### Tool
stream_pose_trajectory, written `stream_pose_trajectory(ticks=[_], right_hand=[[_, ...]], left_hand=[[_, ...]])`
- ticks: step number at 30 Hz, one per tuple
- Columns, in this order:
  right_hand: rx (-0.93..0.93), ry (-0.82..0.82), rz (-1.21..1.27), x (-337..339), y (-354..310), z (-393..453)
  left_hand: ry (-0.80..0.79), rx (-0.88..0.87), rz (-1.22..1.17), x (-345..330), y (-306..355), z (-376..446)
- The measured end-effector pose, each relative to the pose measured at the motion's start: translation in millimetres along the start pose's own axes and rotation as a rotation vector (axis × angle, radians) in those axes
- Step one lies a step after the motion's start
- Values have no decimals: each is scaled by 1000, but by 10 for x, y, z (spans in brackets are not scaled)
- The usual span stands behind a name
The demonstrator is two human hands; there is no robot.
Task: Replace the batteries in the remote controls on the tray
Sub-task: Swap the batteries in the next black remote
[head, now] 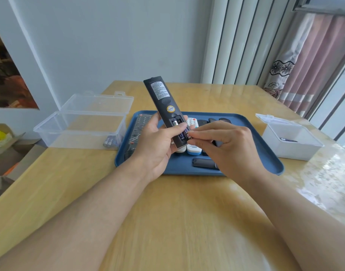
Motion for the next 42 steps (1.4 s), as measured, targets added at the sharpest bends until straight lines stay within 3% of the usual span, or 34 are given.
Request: stream_pose_trajectory(ticks=[11, 17, 24, 37, 40, 42], right_hand=[[-155, -47, -23, -41, 91, -1], [-649, -112, 226, -155, 377, -153], [-852, -163, 429, -231, 373, -227], [-754, -205, 238, -187, 406, -170], [-605, -230, -36, -70, 467, -72], [-498, -346, -288, -51, 481, -66]], left_hand=[[-55, 49, 12, -47, -43, -2], [-78, 50, 45, -45, -12, 10], [-145, 78, 57, -86, -50, -4], [-129, 78, 96, -83, -65, -16], [-44, 69, 73, -9, -5, -4], [-1, 64, 49, 30, 24, 9]])
Point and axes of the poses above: each hand's wrist, its own z-axis towards the middle knuckle, its own x-axis out of the back of the hand, y = z × x, the point moved 9 cm from there along z, towards the middle knuckle, and after that the axes turned 9 degrees about y, right-handed, at the moved point
